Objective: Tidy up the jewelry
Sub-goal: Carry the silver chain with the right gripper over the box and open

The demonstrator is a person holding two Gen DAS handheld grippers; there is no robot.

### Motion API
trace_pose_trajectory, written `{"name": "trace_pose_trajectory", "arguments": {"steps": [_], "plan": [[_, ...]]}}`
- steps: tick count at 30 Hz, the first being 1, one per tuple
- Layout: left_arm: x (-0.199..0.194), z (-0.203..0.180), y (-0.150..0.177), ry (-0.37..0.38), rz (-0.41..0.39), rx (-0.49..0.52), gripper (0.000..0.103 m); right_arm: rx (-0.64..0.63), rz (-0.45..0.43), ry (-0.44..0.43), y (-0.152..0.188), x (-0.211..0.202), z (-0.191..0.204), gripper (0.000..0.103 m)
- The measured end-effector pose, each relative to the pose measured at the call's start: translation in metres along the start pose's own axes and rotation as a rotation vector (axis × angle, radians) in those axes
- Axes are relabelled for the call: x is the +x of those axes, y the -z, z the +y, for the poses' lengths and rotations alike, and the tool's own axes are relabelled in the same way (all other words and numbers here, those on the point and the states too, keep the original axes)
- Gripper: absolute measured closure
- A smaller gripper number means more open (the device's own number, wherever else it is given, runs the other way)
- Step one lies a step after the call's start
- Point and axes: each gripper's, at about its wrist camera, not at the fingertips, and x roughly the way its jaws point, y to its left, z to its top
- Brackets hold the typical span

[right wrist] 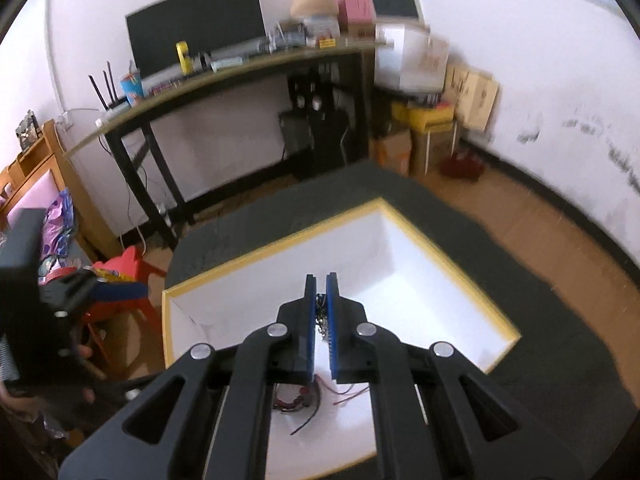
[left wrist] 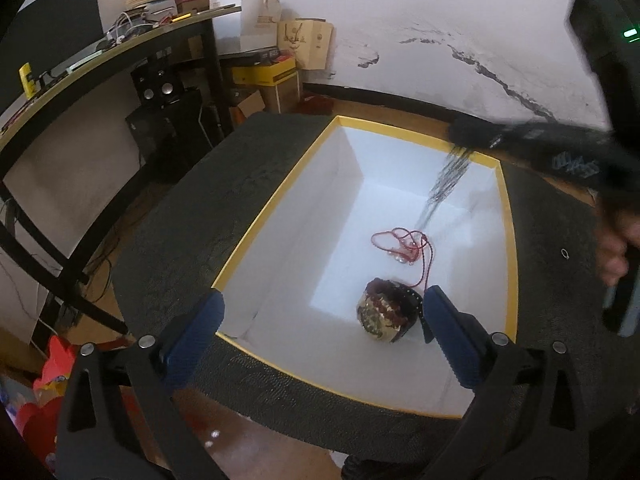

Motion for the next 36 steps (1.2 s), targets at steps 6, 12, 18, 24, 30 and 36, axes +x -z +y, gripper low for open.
{"name": "trace_pose_trajectory", "arguments": {"steps": [6, 12, 18, 24, 30, 36], "plan": [[0.006, 0.0, 0.003, 0.017, 0.002, -0.019, 0.006, 0.016, 0.11, 0.018, 0.015, 0.051, -0.002, 0.097], [0.008, 0.0, 0.003, 0.032, -0.002, -0.033, 0.006, 0.033, 0.166, 0.027, 0.028, 0.074, -0.006, 0.082], [0.005, -0.002, 0.003, 0.033, -0.015, -0.033, 0.006, 0.071, 0.071, -0.004, 0.025, 0.045, -0.011, 0.007], [-0.013, -0.025, -0.007, 0.068, -0.062, 0.012, 0.006, 0.104, -0.109, 0.059, 0.042, -0.038, -0.025, 0.007], [-0.033, -0.094, -0.02, 0.174, -0.116, 0.128, 0.006, 0.24, -0.156, 0.297, 0.141, -0.129, -0.092, 0.007], [-0.032, -0.171, -0.01, 0.275, -0.124, 0.218, 0.006, 0.423, -0.081, 0.471, 0.267, -0.2, -0.176, 0.007]]}}
